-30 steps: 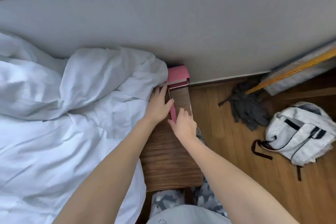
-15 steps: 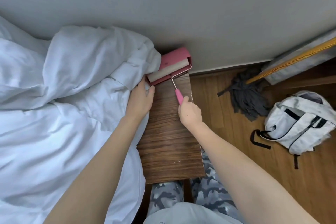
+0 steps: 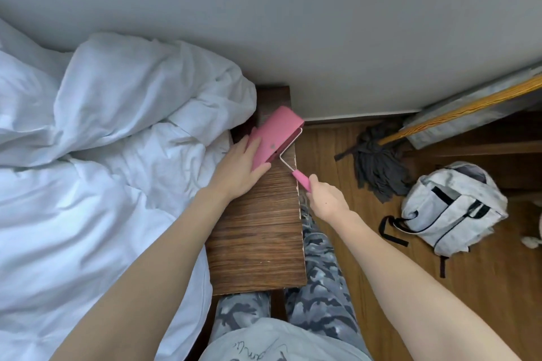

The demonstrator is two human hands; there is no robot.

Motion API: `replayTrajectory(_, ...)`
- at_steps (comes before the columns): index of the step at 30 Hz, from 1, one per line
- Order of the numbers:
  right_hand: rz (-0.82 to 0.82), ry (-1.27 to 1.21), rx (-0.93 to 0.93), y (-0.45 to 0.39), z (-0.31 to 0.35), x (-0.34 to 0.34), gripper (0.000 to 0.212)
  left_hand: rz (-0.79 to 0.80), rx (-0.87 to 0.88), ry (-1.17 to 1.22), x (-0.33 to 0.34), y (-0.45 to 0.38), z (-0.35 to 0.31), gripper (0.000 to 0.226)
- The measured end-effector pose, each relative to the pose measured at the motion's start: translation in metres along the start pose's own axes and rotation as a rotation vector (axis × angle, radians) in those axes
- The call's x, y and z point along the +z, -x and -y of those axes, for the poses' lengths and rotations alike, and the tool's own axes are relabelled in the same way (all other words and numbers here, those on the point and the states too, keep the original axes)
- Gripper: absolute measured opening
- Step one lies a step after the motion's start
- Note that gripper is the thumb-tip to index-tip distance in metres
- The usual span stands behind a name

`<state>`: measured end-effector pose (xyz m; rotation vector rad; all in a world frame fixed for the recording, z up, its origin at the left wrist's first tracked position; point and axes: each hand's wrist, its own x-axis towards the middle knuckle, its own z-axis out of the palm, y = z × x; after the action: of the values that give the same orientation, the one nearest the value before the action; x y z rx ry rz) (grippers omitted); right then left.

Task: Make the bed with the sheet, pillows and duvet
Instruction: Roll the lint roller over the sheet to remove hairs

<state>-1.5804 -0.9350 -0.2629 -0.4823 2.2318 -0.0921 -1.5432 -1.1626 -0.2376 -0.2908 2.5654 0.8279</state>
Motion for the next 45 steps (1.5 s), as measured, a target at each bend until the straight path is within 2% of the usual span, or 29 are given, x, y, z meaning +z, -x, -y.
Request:
replayTrajectory(4, 0.083, 0.096, -0.059, -0.003, -0.025, -0.019, 0.017, 0.097, -0.139, 0.134, 0.020, -0.005, 0.000, 0.089)
replayTrajectory(8, 0.119, 0.069, -0.114, -0.008, -0.030, -0.026, 0.016, 0.089, -0.338, 0.274, 0.035, 0.003, -0.004, 0.103)
replayTrajectory(15, 0.093, -0.027, -0.190, 0.001, -0.035, -0.032, 0.010, 0.034, -0.413, 0.332, 0.041, 0.011, -0.005, 0.110)
replayTrajectory(23, 0.095, 0.092, -0.248, 0.004, -0.051, -0.057, 0.010, -0.056, -0.452, 0.330, 0.054, 0.018, -0.024, 0.096)
replayTrajectory(25, 0.106, 0.110, -0.268, 0.004, -0.059, -0.061, 0.008, -0.071, -0.483, 0.304, 0.058, 0.022, -0.025, 0.097)
replayTrajectory(30, 0.128, 0.148, -0.232, 0.010, -0.100, -0.065, 0.010, -0.169, -0.540, 0.470, 0.056, 0.030, -0.015, 0.102)
replayTrajectory(34, 0.126, 0.120, -0.215, 0.026, -0.130, -0.061, 0.016, -0.219, -0.541, 0.459, 0.057, 0.031, -0.019, 0.103)
replayTrajectory(39, 0.113, 0.073, -0.237, 0.052, -0.149, -0.050, 0.014, -0.283, -0.585, 0.456, 0.066, 0.049, -0.027, 0.106)
replayTrajectory(43, 0.090, 0.063, -0.271, 0.081, -0.147, -0.046, 0.010, -0.450, -0.578, 0.323, 0.071, 0.088, -0.053, 0.081)
replayTrajectory(45, 0.073, 0.070, -0.299, 0.097, -0.142, -0.042, 0.009, -0.526, -0.598, 0.352, 0.074, 0.117, -0.069, 0.073)
